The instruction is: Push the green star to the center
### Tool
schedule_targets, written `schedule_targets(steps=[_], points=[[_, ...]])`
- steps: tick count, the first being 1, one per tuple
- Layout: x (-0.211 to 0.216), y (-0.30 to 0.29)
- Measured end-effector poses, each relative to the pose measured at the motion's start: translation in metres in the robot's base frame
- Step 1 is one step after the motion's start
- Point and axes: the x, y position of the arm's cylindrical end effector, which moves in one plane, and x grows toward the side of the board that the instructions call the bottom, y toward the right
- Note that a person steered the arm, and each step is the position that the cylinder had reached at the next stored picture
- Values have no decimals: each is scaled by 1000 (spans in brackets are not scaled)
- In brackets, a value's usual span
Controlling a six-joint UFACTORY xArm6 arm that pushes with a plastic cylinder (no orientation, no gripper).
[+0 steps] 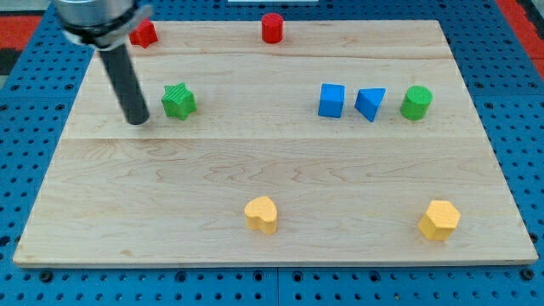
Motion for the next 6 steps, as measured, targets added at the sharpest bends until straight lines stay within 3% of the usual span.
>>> schedule_targets(steps=[1, 3, 4, 5, 6], points=[[-16, 6], [-28, 99], [-46, 90], [-58, 141], [-41, 166]])
